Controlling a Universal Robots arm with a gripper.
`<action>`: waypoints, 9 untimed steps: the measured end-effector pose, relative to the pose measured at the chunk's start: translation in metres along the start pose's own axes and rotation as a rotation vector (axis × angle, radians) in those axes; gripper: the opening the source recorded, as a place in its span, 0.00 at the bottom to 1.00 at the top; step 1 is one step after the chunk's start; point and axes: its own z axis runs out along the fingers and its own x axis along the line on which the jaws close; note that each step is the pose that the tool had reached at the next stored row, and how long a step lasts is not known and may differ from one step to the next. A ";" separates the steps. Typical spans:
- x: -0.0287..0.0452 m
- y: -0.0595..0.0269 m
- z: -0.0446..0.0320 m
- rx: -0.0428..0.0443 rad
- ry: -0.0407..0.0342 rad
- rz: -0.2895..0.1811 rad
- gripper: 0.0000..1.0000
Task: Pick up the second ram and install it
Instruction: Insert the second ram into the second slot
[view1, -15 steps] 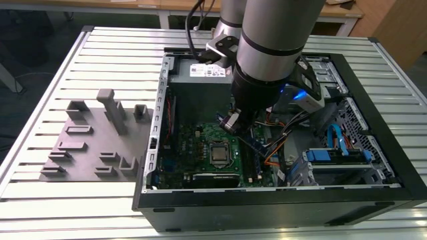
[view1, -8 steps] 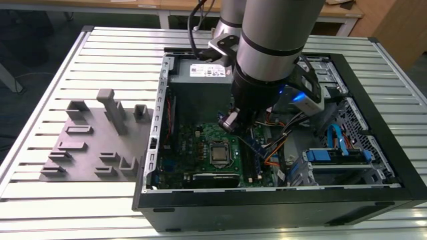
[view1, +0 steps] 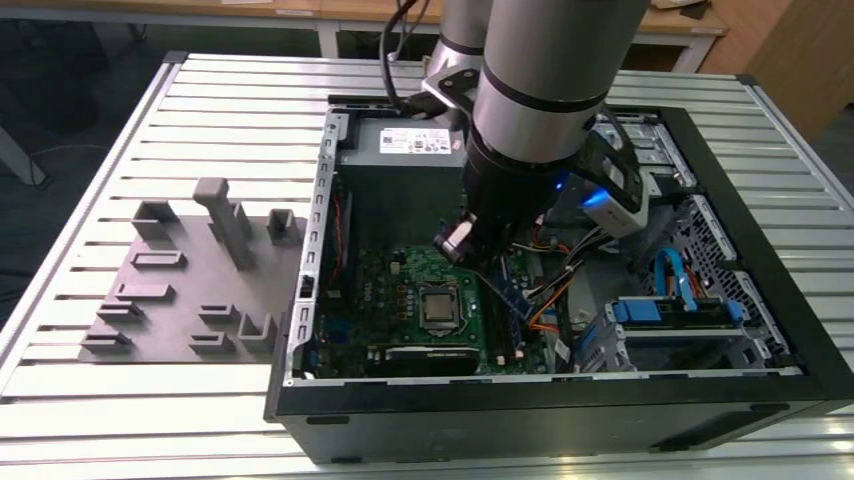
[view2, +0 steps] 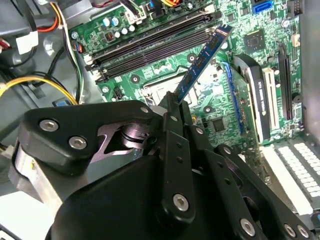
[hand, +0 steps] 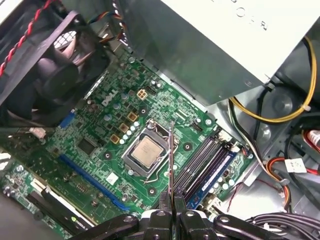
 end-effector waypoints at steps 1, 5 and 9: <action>0.0000 0.0000 0.0000 0.0003 -0.0004 0.009 0.14; 0.0000 0.0000 0.0001 0.0012 -0.0018 0.045 0.14; 0.0000 0.0000 0.0002 0.0022 -0.0033 0.081 0.14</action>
